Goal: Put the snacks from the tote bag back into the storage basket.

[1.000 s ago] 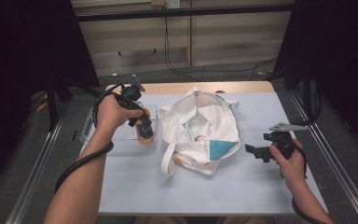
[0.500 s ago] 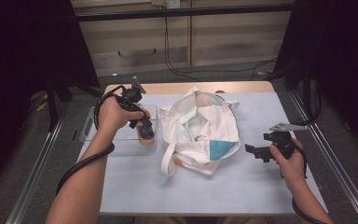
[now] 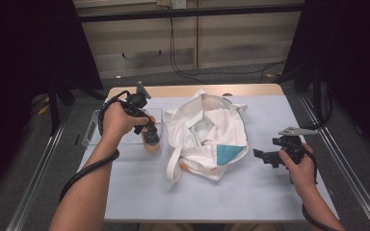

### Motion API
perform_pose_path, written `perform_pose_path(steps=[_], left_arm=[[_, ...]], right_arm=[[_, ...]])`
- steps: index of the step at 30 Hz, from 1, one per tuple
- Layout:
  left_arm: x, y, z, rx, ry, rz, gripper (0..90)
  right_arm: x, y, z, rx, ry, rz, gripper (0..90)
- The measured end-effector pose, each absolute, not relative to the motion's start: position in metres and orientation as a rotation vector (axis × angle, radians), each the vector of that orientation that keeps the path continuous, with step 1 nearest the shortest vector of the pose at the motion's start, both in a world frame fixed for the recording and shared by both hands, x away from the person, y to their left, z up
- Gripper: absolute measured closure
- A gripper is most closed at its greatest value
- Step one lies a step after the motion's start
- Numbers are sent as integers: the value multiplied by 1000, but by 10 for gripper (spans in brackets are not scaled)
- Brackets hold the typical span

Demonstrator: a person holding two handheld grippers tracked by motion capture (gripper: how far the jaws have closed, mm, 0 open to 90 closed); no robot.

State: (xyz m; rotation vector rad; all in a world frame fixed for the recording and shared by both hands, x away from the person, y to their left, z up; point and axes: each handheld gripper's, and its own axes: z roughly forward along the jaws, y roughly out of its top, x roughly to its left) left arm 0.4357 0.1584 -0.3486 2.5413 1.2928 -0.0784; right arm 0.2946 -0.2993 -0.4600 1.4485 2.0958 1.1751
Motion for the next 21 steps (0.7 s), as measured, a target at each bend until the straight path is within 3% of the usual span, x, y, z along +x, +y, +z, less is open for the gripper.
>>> perform_pose_path(steps=[21], left_arm=[[435,158,-355,2541,1299,-77,302]], right_arm=[[295,-298,-462,1440,2112,1176,25]])
